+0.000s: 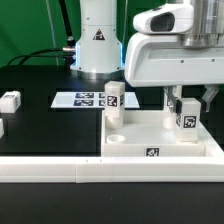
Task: Assemble square table
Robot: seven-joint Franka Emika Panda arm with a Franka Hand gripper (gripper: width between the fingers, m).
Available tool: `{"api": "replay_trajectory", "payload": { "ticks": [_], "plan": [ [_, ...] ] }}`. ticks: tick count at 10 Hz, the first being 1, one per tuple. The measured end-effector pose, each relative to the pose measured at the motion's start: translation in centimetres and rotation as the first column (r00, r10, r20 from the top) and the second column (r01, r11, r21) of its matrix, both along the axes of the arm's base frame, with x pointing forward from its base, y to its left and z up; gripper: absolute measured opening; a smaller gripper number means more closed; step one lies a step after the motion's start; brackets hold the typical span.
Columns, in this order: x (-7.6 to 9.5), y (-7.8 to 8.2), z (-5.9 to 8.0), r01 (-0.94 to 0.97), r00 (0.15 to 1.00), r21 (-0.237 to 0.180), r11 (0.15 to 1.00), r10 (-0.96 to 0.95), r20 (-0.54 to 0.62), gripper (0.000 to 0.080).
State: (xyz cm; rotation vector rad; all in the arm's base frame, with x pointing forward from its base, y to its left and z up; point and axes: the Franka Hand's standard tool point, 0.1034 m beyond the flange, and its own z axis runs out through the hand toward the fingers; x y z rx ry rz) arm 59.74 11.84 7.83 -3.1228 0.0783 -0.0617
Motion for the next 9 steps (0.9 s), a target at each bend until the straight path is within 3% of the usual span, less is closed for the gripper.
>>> {"api": "replay_trajectory", "payload": {
  "ticks": [4, 9],
  "plan": [
    [-0.07, -0.06, -0.11, 0.391, 0.92, 0.019, 0.92, -0.391, -0.001, 0.029],
    [-0.22, -0.11, -0.18, 0.783, 0.622, 0.028, 0.621, -0.783, -0.018, 0.0291]
  ]
}}
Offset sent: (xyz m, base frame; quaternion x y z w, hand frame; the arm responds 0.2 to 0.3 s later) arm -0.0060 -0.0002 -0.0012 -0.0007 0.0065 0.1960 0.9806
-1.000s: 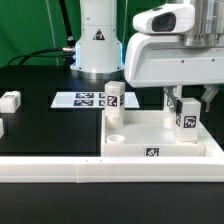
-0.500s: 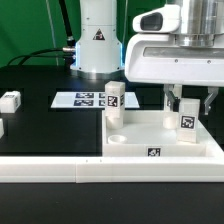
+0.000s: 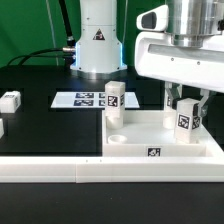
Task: Assemble square table
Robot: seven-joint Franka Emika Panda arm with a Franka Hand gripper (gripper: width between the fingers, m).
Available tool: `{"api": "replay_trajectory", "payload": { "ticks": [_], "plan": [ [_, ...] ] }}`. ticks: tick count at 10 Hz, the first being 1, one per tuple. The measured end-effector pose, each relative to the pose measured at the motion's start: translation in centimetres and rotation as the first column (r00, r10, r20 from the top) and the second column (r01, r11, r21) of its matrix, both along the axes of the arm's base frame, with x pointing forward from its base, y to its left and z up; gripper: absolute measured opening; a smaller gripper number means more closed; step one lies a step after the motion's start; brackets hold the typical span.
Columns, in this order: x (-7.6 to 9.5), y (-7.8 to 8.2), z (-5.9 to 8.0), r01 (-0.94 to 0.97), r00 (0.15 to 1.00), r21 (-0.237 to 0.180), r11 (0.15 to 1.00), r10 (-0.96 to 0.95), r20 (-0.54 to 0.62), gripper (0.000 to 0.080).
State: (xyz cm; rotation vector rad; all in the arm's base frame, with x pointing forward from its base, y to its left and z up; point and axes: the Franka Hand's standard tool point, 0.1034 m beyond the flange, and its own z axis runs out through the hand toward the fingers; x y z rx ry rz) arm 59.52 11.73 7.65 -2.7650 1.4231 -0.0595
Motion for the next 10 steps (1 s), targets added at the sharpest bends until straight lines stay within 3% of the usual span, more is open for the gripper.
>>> {"api": "replay_trajectory", "payload": {
  "ticks": [4, 7, 8, 9, 10],
  "plan": [
    [-0.14, -0.1, -0.01, 0.431, 0.902, 0.013, 0.902, -0.431, -0.009, 0.0291],
    [-0.11, -0.13, -0.04, 0.498, 0.867, 0.023, 0.867, -0.497, -0.014, 0.0291],
    [-0.12, -0.11, -0.05, 0.471, 0.882, 0.022, 0.882, -0.471, -0.013, 0.0382],
    [-0.12, -0.08, -0.05, 0.437, 0.899, 0.021, 0.899, -0.437, -0.012, 0.056],
    [-0.14, 0.0, -0.06, 0.402, 0.915, 0.02, 0.915, -0.402, -0.012, 0.056]
  ]
}}
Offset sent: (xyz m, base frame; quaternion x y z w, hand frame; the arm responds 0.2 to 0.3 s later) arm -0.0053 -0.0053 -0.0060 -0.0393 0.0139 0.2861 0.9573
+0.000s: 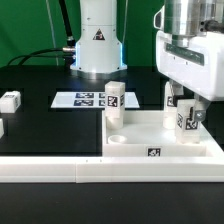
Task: Assemble square table
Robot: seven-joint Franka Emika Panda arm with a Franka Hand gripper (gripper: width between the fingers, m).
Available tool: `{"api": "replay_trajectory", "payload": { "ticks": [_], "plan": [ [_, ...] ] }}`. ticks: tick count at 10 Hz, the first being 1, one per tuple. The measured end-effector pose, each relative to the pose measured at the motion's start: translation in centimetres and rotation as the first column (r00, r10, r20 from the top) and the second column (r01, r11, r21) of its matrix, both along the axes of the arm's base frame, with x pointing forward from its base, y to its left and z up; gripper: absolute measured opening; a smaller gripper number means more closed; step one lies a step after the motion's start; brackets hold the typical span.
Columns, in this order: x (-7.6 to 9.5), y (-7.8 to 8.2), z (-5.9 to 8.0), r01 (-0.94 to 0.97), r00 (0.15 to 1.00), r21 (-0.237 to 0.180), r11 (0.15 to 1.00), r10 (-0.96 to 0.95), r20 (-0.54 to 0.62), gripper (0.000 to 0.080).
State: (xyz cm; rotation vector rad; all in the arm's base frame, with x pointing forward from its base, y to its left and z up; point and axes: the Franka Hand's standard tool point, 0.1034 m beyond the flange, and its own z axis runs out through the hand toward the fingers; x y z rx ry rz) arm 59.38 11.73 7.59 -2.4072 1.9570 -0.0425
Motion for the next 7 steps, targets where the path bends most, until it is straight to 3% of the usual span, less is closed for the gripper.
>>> {"api": "replay_trajectory", "payload": {
  "ticks": [1, 2, 7],
  "plan": [
    [0.0, 0.12, 0.01, -0.085, 0.996, -0.004, 0.996, 0.085, 0.002, 0.0631],
    [0.0, 0.31, 0.05, -0.216, 0.976, -0.008, 0.976, 0.216, 0.004, 0.0644],
    [0.18, 1.01, 0.14, -0.633, 0.773, -0.039, 0.773, 0.634, 0.016, 0.0649]
  ]
}}
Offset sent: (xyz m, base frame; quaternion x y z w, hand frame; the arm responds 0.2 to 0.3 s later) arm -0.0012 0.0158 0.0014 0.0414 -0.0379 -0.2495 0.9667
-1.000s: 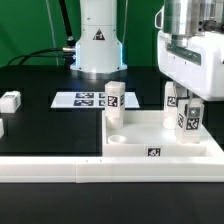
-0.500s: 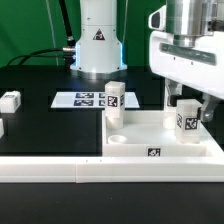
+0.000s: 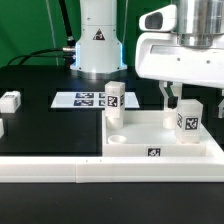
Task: Assemble square table
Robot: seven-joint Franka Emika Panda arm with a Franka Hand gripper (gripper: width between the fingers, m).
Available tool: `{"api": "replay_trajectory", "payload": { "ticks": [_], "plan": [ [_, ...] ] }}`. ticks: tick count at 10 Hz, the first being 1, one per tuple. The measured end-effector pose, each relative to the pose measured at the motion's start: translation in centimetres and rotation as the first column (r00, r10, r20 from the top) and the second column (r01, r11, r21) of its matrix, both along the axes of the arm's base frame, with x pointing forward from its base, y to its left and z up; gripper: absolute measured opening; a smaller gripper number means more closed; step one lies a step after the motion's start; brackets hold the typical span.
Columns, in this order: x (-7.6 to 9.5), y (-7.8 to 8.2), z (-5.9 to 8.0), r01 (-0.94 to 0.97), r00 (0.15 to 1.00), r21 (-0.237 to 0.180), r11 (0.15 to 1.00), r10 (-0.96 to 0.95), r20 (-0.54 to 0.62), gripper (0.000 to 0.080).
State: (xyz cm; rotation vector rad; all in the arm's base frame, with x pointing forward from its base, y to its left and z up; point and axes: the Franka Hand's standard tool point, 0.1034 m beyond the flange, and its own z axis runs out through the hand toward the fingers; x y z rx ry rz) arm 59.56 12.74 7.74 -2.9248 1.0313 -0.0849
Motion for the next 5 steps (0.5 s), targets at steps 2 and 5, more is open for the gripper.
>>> {"api": "replay_trajectory", "payload": {
  "ticks": [2, 5],
  "plan": [
    [-0.06, 0.2, -0.02, -0.168, 0.986, -0.011, 0.986, 0.168, 0.002, 0.0649],
    [-0.06, 0.02, -0.01, -0.383, 0.924, -0.028, 0.923, 0.383, 0.005, 0.0649]
  ]
}}
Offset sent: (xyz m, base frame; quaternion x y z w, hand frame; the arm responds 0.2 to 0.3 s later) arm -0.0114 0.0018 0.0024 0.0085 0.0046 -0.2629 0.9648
